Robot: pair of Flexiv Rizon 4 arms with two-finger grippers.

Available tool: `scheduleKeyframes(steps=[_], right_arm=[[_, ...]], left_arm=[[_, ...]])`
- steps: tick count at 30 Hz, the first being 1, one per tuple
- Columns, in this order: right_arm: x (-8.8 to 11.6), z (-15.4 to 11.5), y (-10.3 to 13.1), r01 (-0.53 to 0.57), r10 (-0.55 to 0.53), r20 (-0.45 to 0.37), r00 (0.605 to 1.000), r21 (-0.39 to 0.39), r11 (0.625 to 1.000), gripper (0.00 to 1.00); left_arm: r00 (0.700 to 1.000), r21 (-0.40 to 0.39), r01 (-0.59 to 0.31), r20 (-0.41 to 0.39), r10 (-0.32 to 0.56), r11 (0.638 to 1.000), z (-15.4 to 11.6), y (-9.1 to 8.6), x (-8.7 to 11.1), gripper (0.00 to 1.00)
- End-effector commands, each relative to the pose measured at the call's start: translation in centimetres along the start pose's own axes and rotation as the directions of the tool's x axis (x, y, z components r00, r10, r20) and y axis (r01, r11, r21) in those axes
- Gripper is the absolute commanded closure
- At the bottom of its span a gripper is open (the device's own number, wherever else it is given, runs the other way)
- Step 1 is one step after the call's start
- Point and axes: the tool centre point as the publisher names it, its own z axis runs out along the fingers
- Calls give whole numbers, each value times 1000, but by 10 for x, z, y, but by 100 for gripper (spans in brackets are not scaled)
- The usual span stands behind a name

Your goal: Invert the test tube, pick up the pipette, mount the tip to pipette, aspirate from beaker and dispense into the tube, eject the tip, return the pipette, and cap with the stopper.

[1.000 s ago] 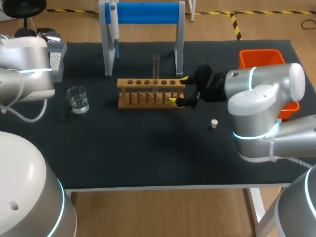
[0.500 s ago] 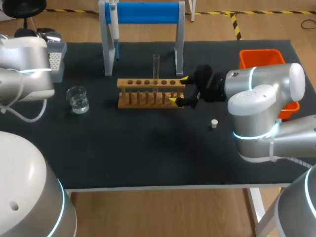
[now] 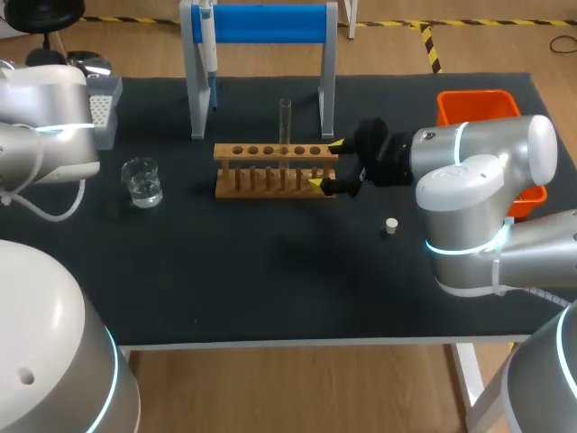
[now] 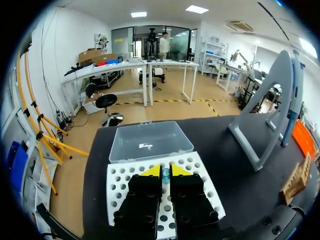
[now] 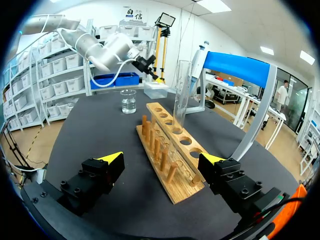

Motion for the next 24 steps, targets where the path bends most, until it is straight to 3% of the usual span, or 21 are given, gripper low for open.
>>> scheduleKeyframes(steps=[1,24], right_arm=[[0,0,-1,0,0,-1,1000,-1,1000,0],[0,0,-1,0,0,-1,1000,-1,1000,0]], left_arm=[[1000,10,-2,4,2,1000,-7,-3,1,100],[999,78,-34,43,30,996,-45,-29,5,100]])
